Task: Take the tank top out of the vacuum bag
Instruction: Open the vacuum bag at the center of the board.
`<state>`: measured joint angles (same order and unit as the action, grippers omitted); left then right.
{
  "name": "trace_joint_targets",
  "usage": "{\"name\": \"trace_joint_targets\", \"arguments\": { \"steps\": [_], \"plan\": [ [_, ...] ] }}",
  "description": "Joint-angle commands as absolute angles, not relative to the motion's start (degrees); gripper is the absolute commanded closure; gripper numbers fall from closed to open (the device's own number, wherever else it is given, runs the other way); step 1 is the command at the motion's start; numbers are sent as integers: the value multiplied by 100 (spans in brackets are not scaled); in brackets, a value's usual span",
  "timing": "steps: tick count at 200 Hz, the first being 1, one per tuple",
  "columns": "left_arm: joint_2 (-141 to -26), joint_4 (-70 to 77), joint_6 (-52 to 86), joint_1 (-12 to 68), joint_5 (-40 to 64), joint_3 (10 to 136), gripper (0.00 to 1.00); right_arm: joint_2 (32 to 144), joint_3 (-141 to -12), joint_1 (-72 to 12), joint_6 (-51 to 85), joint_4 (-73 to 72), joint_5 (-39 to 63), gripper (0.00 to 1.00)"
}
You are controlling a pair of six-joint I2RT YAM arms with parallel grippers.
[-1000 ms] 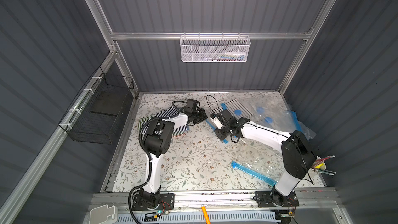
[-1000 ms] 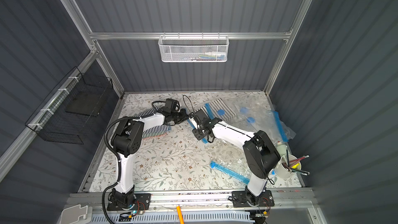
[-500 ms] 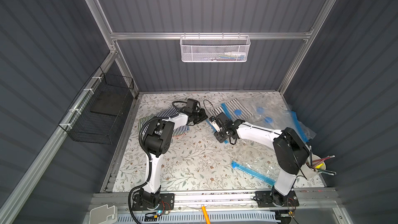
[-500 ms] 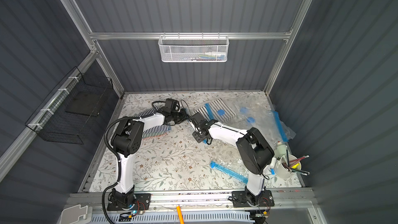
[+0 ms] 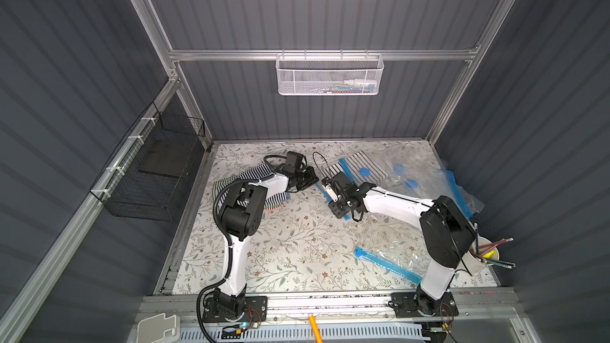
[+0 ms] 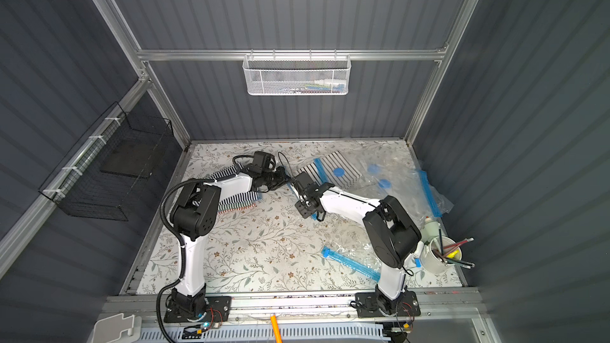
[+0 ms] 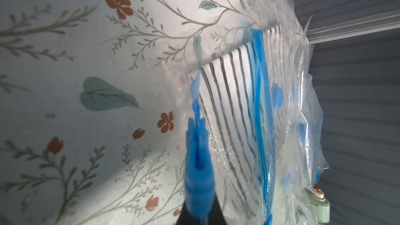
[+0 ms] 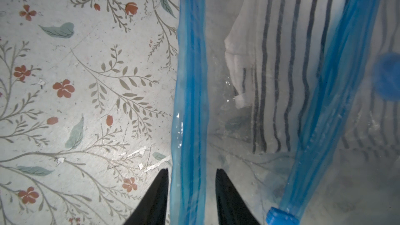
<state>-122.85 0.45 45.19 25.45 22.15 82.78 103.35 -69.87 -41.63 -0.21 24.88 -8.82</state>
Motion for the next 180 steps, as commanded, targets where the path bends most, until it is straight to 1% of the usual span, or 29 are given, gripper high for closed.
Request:
{"name": "trace_joint_targets", "arguments": {
  "steps": [1, 28, 56, 180],
  "plan": [
    [-12296, 74, 4520, 2575, 2343, 8218, 100, 10257, -7065, -4167, 18, 2572, -833, 61],
    [-12295, 73, 4514, 2584, 2309, 8209, 100, 10263, -7122, -4164, 24, 2575, -803, 60],
    [-12326, 101, 4544, 2581, 2325, 8198, 100, 10193, -7183, -4048, 202, 2600, -519, 57],
    [-12298, 281, 4683, 2601, 2420, 8147, 100, 10630, -7323, -4034, 277, 2711, -1157, 61]
  ]
}}
